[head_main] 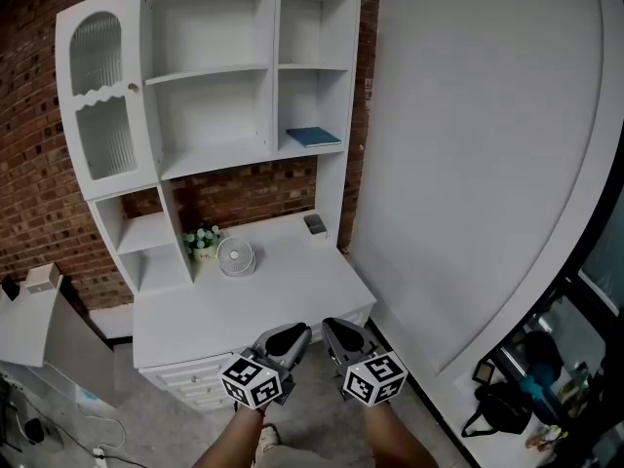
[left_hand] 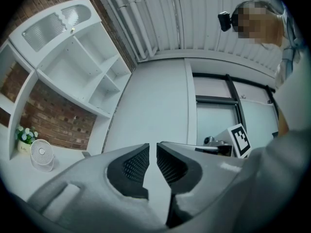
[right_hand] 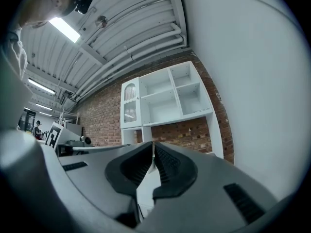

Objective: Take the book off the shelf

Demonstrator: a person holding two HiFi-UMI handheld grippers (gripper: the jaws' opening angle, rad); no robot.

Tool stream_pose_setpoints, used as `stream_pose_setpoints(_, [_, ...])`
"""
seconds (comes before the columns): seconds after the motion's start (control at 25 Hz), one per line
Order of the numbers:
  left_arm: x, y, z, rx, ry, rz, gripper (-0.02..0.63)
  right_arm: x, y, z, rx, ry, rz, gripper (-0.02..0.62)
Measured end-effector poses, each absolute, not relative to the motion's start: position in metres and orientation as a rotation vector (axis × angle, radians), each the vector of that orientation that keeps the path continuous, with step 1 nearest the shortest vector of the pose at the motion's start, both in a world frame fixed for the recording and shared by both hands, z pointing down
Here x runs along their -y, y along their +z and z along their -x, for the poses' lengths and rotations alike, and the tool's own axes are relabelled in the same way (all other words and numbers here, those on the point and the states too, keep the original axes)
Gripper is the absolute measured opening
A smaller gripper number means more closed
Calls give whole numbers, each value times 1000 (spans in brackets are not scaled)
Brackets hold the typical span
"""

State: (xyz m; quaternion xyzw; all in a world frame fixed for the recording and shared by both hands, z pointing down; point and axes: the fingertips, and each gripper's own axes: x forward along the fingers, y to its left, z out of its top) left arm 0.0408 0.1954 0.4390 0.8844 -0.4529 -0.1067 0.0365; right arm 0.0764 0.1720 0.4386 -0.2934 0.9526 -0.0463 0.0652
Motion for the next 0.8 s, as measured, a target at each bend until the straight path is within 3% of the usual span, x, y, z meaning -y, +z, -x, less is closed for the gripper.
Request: stream_pose_setpoints(0.8, [-76, 448, -13, 1357, -335, -2707, 52, -57, 446, -53, -2903, -142, 887, 18])
